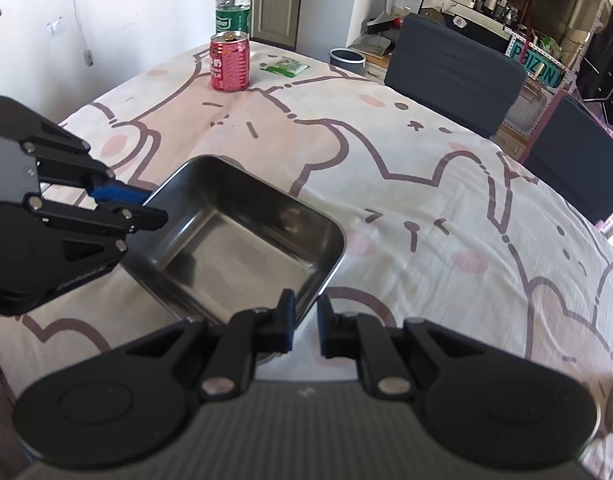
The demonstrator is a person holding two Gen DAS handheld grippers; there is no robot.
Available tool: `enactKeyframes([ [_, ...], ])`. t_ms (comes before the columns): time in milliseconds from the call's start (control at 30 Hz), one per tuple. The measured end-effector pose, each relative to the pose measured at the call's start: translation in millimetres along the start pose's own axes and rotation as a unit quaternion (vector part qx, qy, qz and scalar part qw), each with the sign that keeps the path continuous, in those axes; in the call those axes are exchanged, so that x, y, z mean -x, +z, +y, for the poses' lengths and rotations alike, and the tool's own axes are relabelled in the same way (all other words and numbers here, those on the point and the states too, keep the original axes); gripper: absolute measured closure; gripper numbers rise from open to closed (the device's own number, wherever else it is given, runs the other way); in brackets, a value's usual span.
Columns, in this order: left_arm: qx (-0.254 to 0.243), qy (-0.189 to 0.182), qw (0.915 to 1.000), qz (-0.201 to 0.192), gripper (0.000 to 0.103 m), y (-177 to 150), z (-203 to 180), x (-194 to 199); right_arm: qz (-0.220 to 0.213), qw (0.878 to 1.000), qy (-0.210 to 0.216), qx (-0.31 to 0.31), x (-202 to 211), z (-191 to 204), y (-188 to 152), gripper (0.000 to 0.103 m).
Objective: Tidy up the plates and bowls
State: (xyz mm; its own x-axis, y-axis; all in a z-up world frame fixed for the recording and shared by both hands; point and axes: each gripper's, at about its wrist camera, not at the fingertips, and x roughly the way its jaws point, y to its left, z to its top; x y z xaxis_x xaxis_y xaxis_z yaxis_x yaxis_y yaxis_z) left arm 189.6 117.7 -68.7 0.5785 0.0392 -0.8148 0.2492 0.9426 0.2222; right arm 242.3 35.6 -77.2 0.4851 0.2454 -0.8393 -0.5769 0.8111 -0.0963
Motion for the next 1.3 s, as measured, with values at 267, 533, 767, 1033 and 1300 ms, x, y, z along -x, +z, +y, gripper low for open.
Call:
enactKeyframes([
  [267, 0.002, -0.006, 0.9999, 0.012, 0.092, -2, 3, -6, 0.007, 1.000, 0.004, 0.009, -3, 1, 0, 0.088],
  [533, -0.008, 0.001, 0.9997, 0.024, 0.089, -2, 1, -16, 0.019, 1.000, 0.007, 0.008, -9, 2, 1, 0.088],
  [767, -0.016, 0.012, 0.9991, 0.037, 0.088, -3, 2, -25, 0.032, 0.999, 0.001, 0.010, -18, 2, 1, 0.089],
  [1033, -0.009, 0.007, 0.9987, 0.050, 0.088, -6, 7, -31, 0.058, 0.997, -0.009, -0.044, -28, -24, -2, 0.089],
  [1300, 0.005, -0.002, 0.9986, 0.053, 0.088, -5, 11, -32, 0.042, 0.990, 0.062, -0.124, -21, -36, -2, 0.083],
])
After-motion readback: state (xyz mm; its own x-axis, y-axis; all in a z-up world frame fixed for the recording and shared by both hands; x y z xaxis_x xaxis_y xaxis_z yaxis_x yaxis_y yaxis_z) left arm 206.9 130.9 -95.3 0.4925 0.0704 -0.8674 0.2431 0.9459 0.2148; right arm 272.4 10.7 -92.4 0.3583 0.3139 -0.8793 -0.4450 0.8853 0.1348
